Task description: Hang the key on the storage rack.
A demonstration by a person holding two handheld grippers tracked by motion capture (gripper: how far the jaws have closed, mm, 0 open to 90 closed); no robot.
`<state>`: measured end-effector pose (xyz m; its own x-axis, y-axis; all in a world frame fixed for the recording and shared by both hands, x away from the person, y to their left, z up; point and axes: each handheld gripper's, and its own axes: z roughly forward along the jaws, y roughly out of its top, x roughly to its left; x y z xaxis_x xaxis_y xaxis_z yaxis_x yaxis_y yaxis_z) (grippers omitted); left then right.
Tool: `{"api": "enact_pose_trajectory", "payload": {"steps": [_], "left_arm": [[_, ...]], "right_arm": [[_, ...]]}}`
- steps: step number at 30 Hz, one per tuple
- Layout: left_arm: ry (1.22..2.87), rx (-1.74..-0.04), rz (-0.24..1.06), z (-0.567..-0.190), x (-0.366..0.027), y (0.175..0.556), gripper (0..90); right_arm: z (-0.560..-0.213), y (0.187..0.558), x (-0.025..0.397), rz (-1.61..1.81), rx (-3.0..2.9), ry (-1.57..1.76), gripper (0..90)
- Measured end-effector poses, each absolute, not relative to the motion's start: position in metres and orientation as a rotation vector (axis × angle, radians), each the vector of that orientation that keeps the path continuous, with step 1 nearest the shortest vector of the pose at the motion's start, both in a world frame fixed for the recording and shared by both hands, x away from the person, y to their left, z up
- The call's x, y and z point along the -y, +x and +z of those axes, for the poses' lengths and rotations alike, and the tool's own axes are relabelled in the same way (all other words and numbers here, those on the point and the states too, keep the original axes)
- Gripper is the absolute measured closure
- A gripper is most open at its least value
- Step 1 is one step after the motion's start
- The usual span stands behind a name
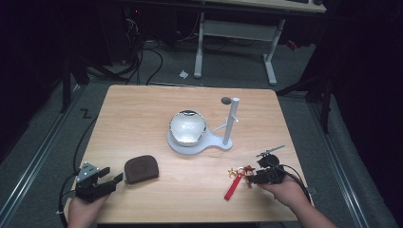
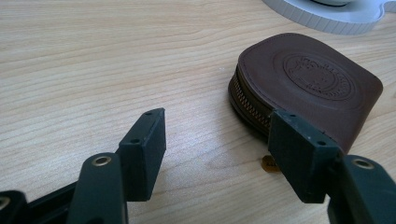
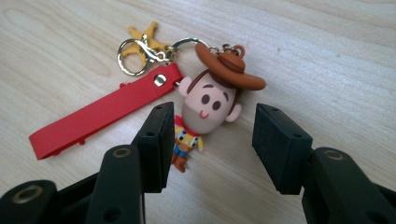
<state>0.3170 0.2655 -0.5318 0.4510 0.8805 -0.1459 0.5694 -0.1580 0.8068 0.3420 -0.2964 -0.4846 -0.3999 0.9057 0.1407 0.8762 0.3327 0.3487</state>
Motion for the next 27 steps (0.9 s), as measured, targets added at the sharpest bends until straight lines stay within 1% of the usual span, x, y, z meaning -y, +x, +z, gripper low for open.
{"api": "enact_pose_trajectory", "payload": {"steps": [13,27], "left_arm": [[1.855,-1.223,0.456,-0.532,-0.265,0.317,37.5],[1.857,-1.221,0.454,-0.533,-0.265,0.318,37.5]], "right_arm": [[-0.492,0.353,0.291,0.542,-2.512,1.686,49.4],[-0.495,0.354,0.279,0.524,-2.53,1.625,57.3]]}}
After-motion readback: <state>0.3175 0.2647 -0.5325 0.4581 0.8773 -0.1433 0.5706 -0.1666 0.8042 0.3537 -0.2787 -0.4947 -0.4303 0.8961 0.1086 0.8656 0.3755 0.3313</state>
